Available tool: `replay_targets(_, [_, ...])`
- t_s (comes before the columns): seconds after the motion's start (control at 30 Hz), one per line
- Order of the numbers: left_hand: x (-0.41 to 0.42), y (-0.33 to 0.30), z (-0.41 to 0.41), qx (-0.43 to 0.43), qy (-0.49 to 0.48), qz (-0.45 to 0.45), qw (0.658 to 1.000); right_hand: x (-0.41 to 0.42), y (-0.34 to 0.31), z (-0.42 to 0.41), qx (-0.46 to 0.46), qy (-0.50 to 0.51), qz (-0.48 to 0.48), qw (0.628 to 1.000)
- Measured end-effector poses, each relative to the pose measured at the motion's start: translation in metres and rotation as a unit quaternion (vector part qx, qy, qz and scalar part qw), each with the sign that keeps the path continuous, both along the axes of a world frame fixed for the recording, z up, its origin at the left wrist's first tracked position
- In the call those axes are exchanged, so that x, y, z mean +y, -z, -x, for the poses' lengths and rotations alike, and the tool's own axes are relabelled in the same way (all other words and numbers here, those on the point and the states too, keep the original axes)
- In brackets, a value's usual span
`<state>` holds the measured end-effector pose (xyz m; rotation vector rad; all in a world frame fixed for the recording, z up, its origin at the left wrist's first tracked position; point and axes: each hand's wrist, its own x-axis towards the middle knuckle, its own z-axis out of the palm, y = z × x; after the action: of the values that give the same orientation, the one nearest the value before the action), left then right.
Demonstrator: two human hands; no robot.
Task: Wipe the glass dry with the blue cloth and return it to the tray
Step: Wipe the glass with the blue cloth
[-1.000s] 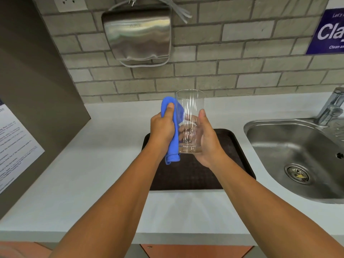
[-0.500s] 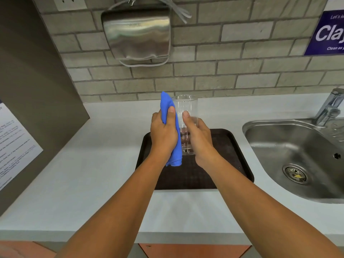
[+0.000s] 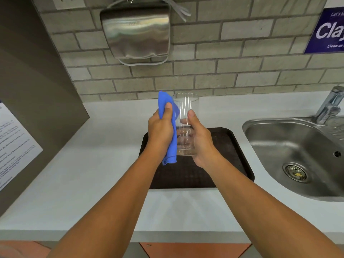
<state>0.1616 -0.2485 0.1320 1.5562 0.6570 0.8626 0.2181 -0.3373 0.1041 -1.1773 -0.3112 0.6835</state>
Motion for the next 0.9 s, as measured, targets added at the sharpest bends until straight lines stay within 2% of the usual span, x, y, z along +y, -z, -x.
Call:
replay_targets(0.1, [-0.011,0.006,0.001,-0.039,-0.015,-0.157,0.987,0.000,-0.006,-0.001,-0.016,-0.011,0.002,1.000])
replay_targets(0.13, [-0.010,0.006,0.000,-0.044,-0.014,-0.149,0.988,0.000,-0.007,-0.001,-0.014,-0.023,-0.005,1.000])
replay_targets(0.23, [0.003,0.001,0.000,0.010,-0.002,0.016,1.000,-0.004,-0.006,-0.003,0.016,-0.048,-0.035,0.998])
replay_targets(0.3, [0.007,-0.001,0.002,0.036,0.010,0.082,0.996,-0.005,-0.002,-0.004,0.020,-0.068,-0.054,0.996])
replay_targets(0.43, [0.001,0.000,0.000,0.002,0.026,0.079,0.997,-0.003,-0.001,-0.005,0.025,-0.037,-0.038,0.998])
replay_targets(0.6, [-0.002,0.002,-0.001,-0.012,-0.007,0.033,0.999,0.001,-0.004,-0.004,-0.047,0.108,0.033,0.992])
replay_targets(0.77, [-0.002,0.001,-0.004,-0.015,-0.035,-0.007,0.999,0.002,-0.005,-0.004,-0.098,0.045,0.053,0.993])
replay_targets(0.9, [-0.010,0.001,-0.004,-0.020,-0.032,-0.028,0.999,0.003,-0.006,-0.005,-0.100,0.058,0.058,0.992])
